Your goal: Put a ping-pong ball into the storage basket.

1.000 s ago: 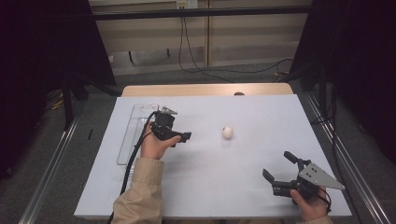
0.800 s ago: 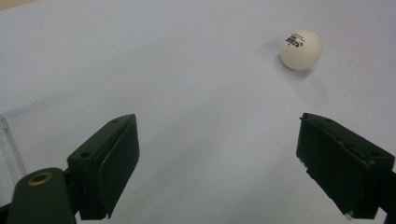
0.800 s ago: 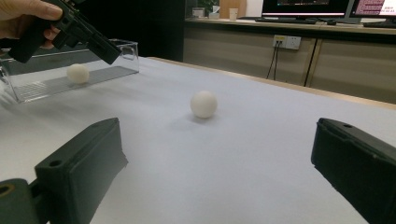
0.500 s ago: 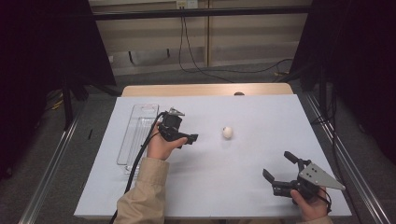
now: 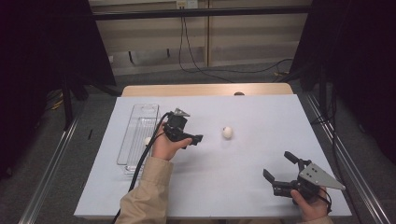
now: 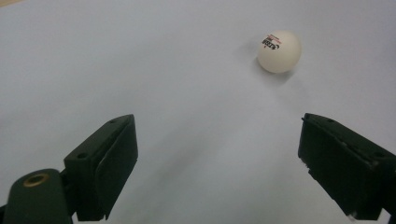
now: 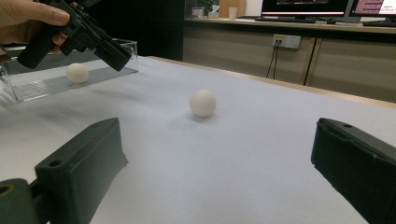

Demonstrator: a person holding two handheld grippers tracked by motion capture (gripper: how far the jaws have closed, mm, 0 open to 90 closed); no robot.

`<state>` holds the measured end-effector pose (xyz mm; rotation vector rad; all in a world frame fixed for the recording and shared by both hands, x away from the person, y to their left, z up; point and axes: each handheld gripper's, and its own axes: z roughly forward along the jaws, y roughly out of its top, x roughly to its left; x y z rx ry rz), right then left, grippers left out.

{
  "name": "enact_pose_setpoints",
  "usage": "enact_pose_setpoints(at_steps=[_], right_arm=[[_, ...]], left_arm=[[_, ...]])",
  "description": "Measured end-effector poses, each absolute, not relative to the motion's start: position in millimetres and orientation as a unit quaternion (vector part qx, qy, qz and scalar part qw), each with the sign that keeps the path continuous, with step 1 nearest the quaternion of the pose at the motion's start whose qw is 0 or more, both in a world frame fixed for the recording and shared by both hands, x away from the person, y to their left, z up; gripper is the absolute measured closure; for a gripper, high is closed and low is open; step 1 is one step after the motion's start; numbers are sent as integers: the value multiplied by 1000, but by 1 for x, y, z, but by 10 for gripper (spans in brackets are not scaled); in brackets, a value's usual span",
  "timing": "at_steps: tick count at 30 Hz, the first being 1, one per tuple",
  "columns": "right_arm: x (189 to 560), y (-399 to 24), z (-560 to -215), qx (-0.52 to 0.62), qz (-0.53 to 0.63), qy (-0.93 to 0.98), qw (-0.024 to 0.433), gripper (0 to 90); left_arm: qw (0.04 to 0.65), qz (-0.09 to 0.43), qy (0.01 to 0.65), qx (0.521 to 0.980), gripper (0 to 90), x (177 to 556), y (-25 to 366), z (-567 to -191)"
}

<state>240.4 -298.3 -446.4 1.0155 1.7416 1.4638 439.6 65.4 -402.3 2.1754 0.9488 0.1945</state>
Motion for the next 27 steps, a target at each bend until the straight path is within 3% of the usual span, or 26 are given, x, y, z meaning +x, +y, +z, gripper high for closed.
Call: enact_pose_setpoints(at_steps=[27], right_arm=[[240, -298, -446, 386, 557, 663, 318, 18]], left_arm=[[380, 80, 350, 853, 120, 439, 42, -406]])
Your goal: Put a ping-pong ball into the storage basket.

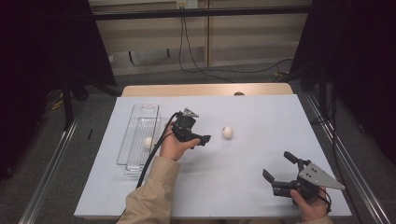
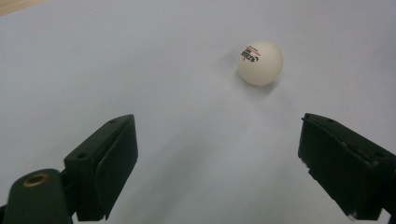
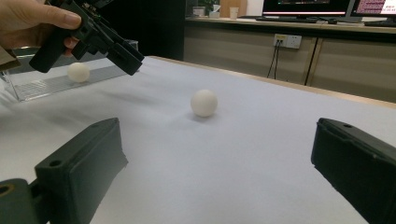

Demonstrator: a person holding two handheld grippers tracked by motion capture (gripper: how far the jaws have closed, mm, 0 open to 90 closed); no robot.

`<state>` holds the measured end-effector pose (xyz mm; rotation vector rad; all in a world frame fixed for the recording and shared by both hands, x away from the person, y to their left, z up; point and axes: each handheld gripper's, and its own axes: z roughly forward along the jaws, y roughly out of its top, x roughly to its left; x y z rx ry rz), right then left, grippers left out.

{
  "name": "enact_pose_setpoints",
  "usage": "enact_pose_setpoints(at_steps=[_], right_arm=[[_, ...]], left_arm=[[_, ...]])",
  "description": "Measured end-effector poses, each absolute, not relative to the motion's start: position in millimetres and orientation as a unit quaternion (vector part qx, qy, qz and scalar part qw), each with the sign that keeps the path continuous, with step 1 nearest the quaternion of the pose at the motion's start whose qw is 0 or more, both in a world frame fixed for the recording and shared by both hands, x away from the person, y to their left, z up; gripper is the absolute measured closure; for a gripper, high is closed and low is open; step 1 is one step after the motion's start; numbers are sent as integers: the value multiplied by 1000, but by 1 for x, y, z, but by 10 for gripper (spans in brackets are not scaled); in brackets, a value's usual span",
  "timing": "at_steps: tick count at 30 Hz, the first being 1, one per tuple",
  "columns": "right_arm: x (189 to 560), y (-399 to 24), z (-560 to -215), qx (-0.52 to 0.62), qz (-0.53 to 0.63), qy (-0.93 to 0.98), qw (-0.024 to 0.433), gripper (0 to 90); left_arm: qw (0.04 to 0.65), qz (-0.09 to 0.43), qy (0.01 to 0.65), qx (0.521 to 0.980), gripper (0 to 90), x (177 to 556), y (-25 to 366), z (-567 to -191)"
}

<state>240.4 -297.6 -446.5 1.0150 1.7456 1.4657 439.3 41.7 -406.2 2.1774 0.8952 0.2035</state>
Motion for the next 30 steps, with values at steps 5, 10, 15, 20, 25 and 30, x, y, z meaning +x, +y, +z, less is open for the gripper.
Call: enact_pose_setpoints(at_steps=[5, 10, 15, 20, 25, 30], right_arm=[[241, -298, -447, 386, 557, 663, 319, 18], [241, -297, -446, 384, 556, 665, 318, 18], [241, -298, -447, 386, 556, 664, 318, 18], [241, -298, -446, 385, 556, 664, 318, 18], [241, -298, -447, 386, 556, 665, 317, 18], [241, -298, -447, 386, 556, 664, 318, 18]], left_arm=[[379, 80, 348, 854, 120, 440, 38, -408], [385, 73, 348, 852, 120, 440, 34, -411], [385, 79, 348, 851, 120, 441, 31, -412], [387, 79, 346, 851, 119, 440, 28, -412], [387, 80, 343, 852, 119, 441, 24, -413], [388, 81, 345, 851, 120, 442, 21, -416]])
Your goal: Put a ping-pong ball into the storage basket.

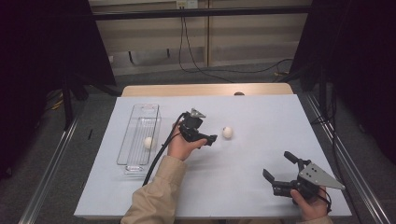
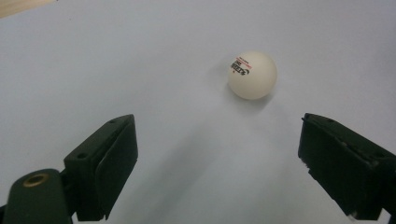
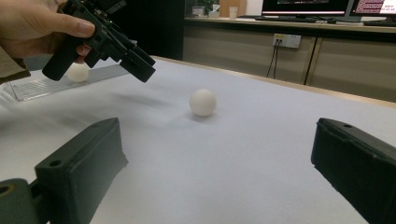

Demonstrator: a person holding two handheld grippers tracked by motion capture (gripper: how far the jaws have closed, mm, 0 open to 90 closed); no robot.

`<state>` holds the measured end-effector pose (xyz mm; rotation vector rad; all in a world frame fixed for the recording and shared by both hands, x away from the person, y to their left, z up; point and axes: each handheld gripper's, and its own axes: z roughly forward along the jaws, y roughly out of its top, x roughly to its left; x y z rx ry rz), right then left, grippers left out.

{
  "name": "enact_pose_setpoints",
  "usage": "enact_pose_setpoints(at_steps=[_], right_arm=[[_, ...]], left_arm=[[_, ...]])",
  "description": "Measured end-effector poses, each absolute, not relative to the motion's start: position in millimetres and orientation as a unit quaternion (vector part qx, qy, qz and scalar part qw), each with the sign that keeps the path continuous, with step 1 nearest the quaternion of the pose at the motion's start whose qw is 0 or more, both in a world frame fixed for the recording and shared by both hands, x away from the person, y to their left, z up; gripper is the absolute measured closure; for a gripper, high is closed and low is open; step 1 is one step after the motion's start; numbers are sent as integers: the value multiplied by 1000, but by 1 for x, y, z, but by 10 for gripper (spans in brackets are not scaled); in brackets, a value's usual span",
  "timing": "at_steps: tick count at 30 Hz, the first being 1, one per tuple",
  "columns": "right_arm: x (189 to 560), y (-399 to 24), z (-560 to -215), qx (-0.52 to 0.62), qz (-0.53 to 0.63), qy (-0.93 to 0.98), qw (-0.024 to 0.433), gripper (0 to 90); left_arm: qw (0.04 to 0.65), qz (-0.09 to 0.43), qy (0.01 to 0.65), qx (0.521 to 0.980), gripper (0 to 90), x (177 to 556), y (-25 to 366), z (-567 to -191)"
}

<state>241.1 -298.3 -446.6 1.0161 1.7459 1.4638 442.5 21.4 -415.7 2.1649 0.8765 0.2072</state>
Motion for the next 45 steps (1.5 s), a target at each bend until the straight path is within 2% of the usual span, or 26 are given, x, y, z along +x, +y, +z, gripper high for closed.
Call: enact_pose_setpoints(at_steps=[45], right_arm=[[241, -299, -447, 387, 557, 663, 317, 18]], left_arm=[[389, 82, 335, 854, 120, 449, -5, -430]])
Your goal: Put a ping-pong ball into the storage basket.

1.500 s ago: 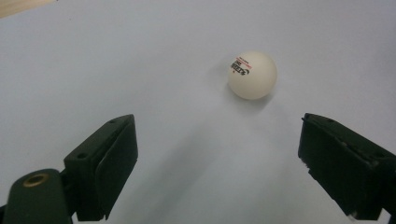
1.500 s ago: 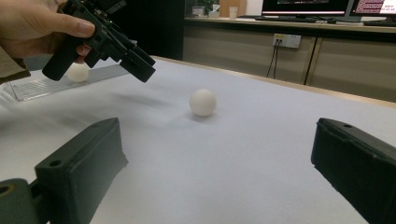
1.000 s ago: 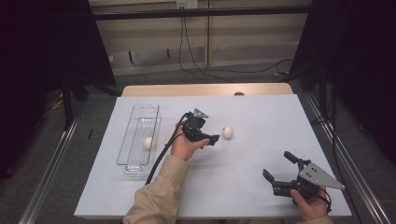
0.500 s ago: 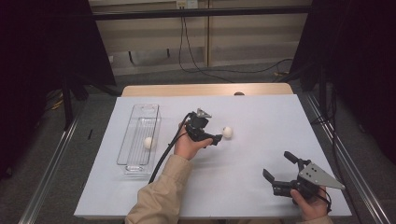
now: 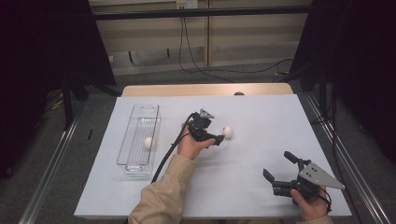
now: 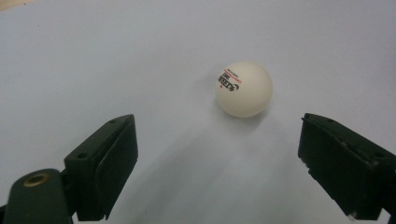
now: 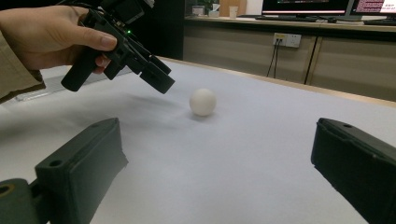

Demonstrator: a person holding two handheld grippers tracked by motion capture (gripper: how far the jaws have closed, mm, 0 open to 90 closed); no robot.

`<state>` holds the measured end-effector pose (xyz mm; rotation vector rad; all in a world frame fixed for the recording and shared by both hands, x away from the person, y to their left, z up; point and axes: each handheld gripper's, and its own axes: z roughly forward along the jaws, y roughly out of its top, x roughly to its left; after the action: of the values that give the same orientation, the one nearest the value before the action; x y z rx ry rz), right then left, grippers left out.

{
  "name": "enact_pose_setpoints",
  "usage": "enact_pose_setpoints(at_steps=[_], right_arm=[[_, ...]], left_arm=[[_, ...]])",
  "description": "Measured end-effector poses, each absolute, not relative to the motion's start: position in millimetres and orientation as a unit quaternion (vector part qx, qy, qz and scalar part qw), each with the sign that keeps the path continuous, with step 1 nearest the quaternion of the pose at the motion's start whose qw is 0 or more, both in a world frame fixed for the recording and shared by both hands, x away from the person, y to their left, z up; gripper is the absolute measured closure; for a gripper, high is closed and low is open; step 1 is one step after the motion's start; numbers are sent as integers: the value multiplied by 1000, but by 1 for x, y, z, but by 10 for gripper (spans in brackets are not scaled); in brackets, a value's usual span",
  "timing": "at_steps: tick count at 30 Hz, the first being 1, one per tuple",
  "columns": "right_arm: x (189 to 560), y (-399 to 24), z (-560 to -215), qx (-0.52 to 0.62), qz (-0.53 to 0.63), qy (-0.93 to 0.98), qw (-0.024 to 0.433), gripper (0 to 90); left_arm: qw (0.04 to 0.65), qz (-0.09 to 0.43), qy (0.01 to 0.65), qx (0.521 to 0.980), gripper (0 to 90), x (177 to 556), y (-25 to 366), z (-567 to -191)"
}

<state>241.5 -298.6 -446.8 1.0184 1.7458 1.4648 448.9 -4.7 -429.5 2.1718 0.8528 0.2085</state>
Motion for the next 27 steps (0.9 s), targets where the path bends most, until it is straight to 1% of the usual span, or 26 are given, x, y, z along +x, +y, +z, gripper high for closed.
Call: enact_pose_setpoints(at_steps=[27], right_arm=[[242, -299, -447, 387, 556, 664, 317, 18]], left_arm=[[387, 83, 336, 855, 123, 452, -21, -437]])
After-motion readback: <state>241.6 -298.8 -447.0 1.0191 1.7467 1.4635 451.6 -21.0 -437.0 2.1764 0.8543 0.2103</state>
